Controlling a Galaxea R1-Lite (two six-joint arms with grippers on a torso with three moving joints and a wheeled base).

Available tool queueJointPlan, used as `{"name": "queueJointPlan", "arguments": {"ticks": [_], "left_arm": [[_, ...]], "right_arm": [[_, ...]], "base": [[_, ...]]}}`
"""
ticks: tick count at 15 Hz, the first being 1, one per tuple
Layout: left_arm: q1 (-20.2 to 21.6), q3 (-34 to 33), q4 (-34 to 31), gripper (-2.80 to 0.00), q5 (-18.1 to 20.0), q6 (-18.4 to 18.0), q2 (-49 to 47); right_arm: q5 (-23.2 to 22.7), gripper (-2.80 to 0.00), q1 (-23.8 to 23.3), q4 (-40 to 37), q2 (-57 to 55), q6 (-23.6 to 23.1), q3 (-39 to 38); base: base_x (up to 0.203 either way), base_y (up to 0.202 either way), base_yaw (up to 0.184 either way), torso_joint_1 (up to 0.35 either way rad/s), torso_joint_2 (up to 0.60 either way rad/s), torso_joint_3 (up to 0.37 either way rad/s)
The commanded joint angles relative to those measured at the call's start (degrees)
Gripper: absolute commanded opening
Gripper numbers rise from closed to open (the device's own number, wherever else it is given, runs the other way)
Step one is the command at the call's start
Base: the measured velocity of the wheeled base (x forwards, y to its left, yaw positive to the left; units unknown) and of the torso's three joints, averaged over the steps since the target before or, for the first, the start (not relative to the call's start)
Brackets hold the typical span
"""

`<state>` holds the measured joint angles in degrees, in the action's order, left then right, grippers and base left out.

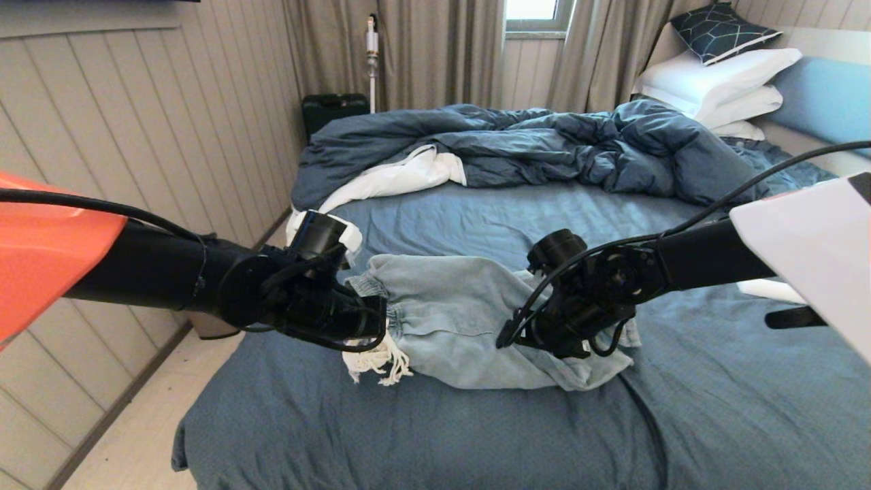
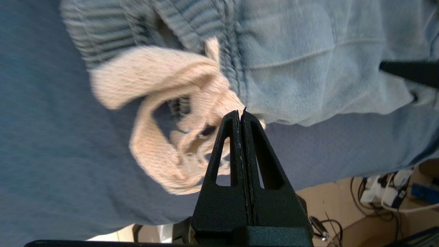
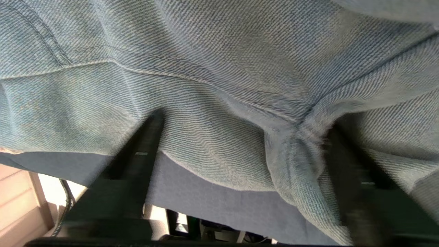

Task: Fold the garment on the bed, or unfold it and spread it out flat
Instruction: Fold the blue shorts

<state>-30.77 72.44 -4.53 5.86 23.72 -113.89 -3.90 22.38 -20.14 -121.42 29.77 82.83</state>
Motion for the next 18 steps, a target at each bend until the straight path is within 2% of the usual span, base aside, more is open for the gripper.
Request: {"name": "queueJointPlan", "arguments": {"ticks": [1,4,7,14,18], "left_arm": [[0.36,-0.14,-0.04,-2.8,0.02,0.1,1.18],[0.36,-0.28,-0.04,-2.8,0.02,0.27,0.6],[0.27,-0.68,-0.04,-2.8,0.02,0.53,1.01],[0.23,-5.43,0.4,-2.8,0.2,0.8,4.03],[-0.22,-5.99,0.4,-2.8,0.38,0.89,4.52]], "right_arm": [[-0.05,-2.8,0.12,-0.07,-1.01,0.11,0.8],[0.03,-2.8,0.98,-0.17,-0.06,0.11,0.88],[0.99,-2.8,2.42,-0.27,4.77,1.07,-2.68],[2.78,-2.8,3.08,0.0,21.56,1.3,-18.41],[2.77,-2.8,5.14,0.08,24.38,1.25,-26.4]], "base": [[0.0,0.0,0.0,0.0,0.0,0.0],[0.0,0.0,0.0,0.0,0.0,0.0],[0.0,0.0,0.0,0.0,0.0,0.0],[0.0,0.0,0.0,0.0,0.0,0.0],[0.0,0.0,0.0,0.0,0.0,0.0]]}}
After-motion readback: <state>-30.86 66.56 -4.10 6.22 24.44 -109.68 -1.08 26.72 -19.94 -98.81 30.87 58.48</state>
